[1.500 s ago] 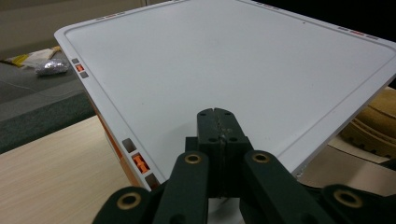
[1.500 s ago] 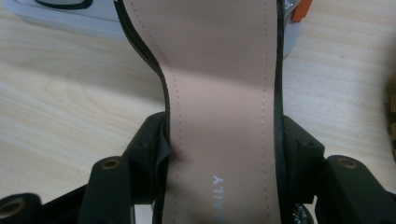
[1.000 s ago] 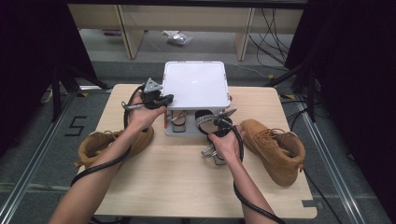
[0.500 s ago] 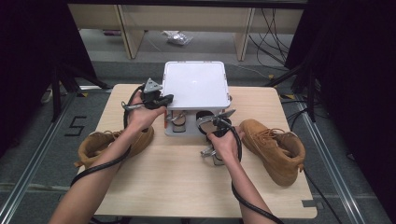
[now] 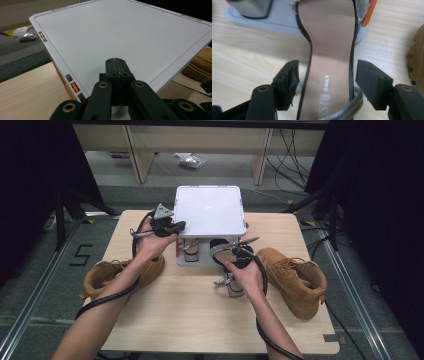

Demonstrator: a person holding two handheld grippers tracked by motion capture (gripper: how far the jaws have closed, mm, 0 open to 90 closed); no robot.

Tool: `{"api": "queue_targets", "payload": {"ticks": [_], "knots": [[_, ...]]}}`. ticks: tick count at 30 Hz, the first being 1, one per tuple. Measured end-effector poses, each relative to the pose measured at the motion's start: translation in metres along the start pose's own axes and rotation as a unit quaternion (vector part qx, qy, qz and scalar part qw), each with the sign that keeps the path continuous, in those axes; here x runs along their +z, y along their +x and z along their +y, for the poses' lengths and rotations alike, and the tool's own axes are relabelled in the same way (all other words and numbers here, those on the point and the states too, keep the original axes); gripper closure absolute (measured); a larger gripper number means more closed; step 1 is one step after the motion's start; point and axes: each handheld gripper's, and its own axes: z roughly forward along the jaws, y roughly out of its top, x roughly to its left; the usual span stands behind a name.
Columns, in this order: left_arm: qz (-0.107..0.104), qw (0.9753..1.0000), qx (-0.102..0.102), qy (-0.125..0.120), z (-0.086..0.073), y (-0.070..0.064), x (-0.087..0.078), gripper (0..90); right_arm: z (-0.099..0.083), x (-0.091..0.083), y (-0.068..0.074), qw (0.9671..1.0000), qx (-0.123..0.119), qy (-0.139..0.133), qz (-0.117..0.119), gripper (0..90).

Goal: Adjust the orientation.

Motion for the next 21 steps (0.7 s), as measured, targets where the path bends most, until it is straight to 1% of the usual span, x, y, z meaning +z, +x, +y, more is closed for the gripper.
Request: {"api": "queue_targets", "payload": {"ticks": [1,2,3,4,5,6,7,8,10,11,12,13,14,15,16,17,18,19,20,21], "knots": [[0.0,1.0,0.001,0.0,0.0,0.0,0.0,89.5,-0.001,-0.004,0.001,1.0,0.006,0.001,-0.006,43.8],[0.001,1.0,0.001,0.001,0.0,0.0,0.0,89.5,-0.003,-0.011,-0.001,1.0,0.0,-0.007,-0.004,45.5],[0.001,1.0,0.001,0.001,0.0,0.0,0.0,89.5,-0.005,-0.016,-0.004,0.9997,-0.014,-0.017,0.008,48.3],[0.001,1.0,0.002,0.001,0.0,0.0,0.0,89.5,-0.006,-0.02,-0.005,0.9996,-0.019,-0.02,0.008,51.9],[0.001,1.0,0.001,0.001,0.0,0.0,0.0,89.5,-0.009,-0.026,-0.006,0.9998,-0.014,-0.013,-0.001,55.1],[0.001,1.0,0.001,0.001,0.0,0.0,0.0,89.5,-0.01,-0.03,-0.005,0.9997,-0.011,-0.021,0.005,57.5],[0.001,1.0,0.001,0.001,0.0,0.0,0.0,89.5,-0.013,-0.037,-0.006,0.9998,-0.004,-0.02,0.006,61.1],[0.001,1.0,0.001,0.001,0.0,0.0,0.0,89.5,-0.015,-0.041,-0.008,0.9998,-0.007,-0.018,0.003,64.6],[0.001,1.0,-0.002,0.0,0.0,0.0,0.0,89.5,-0.022,-0.05,-0.012,0.9998,-0.009,-0.014,0.007,73.5],[0.001,1.0,-0.002,0.0,0.0,0.0,0.0,89.5,-0.026,-0.053,-0.012,0.9998,-0.003,-0.017,0.009,78.1],[0.0,1.0,-0.002,0.0,0.0,0.0,0.0,89.5,-0.03,-0.055,-0.015,0.9994,-0.019,-0.026,0.014,81.9],[0.0,1.0,-0.002,0.0,0.0,0.0,0.0,89.5,-0.035,-0.057,-0.019,0.9989,-0.033,-0.029,0.016,85.2],[0.0,1.0,-0.003,0.0,0.0,0.0,0.0,89.5,-0.039,-0.06,-0.019,0.9995,-0.021,-0.017,0.016,87.8],[0.001,1.0,-0.002,0.0,0.0,0.0,0.0,89.5,-0.044,-0.059,-0.021,0.9989,-0.038,-0.025,0.016,89.3],[0.001,1.0,0.0,0.001,0.0,0.0,0.0,89.5,-0.05,-0.059,-0.022,0.9992,-0.033,-0.011,0.019,90.0],[0.002,1.0,0.0,0.001,0.0,0.0,0.0,89.5,-0.055,-0.057,-0.024,0.9985,-0.049,-0.015,0.021,90.0],[0.002,1.0,0.0,0.001,0.0,0.0,0.0,89.5,-0.06,-0.056,-0.023,0.9991,-0.037,0.003,0.019,90.0],[0.002,1.0,0.0,0.002,0.0,0.0,0.0,89.5,-0.064,-0.053,-0.023,0.9988,-0.044,0.007,0.021,90.0],[0.002,1.0,0.001,0.002,0.001,0.0,0.0,89.5,-0.068,-0.05,-0.021,0.9991,-0.029,0.017,0.024,90.0],[0.002,1.0,0.001,0.002,0.001,-0.001,0.0,89.5,-0.071,-0.048,-0.021,0.999,-0.027,0.022,0.028,90.0]]}}
